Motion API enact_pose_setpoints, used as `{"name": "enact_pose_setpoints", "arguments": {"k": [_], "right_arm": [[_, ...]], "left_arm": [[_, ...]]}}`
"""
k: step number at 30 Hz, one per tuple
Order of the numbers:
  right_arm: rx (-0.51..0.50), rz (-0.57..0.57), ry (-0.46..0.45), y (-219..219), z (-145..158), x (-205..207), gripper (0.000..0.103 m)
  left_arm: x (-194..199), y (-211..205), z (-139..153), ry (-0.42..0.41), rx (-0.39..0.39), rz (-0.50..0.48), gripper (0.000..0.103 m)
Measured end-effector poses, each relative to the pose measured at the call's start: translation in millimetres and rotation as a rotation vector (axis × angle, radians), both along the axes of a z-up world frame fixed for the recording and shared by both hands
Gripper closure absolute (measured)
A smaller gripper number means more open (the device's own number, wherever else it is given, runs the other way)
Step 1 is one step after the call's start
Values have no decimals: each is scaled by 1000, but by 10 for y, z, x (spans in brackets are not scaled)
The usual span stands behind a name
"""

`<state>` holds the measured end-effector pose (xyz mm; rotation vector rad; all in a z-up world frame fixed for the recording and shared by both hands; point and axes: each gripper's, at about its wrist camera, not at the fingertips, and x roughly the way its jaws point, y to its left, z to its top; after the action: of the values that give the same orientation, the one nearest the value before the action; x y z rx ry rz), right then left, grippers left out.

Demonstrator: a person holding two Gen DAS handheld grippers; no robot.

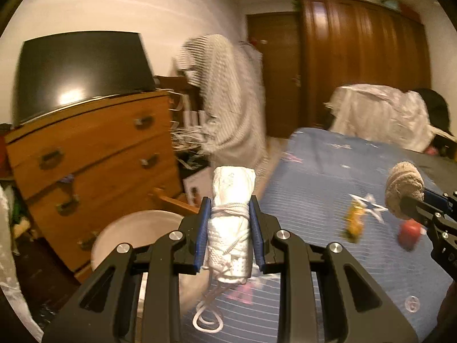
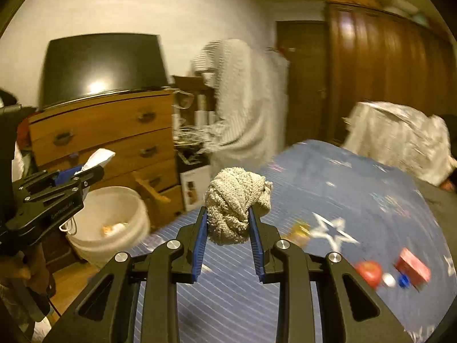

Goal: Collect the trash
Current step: 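Carry the rolled cloth and grey sock over the white bucket, then open both tools to drop the cloth and sock into the bucket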

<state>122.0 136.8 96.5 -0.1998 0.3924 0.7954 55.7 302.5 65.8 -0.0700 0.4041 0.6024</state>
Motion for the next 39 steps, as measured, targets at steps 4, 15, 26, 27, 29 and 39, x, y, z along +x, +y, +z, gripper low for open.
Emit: {"name": "enact_pose_setpoints", "arguments": {"k": [4,15,26,27,29,39], "right_arm": [[-21,102,20,731,78,5,74],[-120,283,122,2438,-84,64,74],[-227,365,178,3346,-503,80,74],[-230,368,179,3357,-536,84,74],[-239,372,185,3400,-594,91,73],[-253,380,193,3461,-734,134,73]], "left_arm": [[-117,403,4,13,7,76,78],[-302,1440,-230,102,-38,223,78],[-282,2041,-707,197,-150,244,78],[-280,2062,-736,201,-154,243,78],[-277,2094,-795,211,-164,243,78],[-227,2186,-926,235,-181,242,78]]}}
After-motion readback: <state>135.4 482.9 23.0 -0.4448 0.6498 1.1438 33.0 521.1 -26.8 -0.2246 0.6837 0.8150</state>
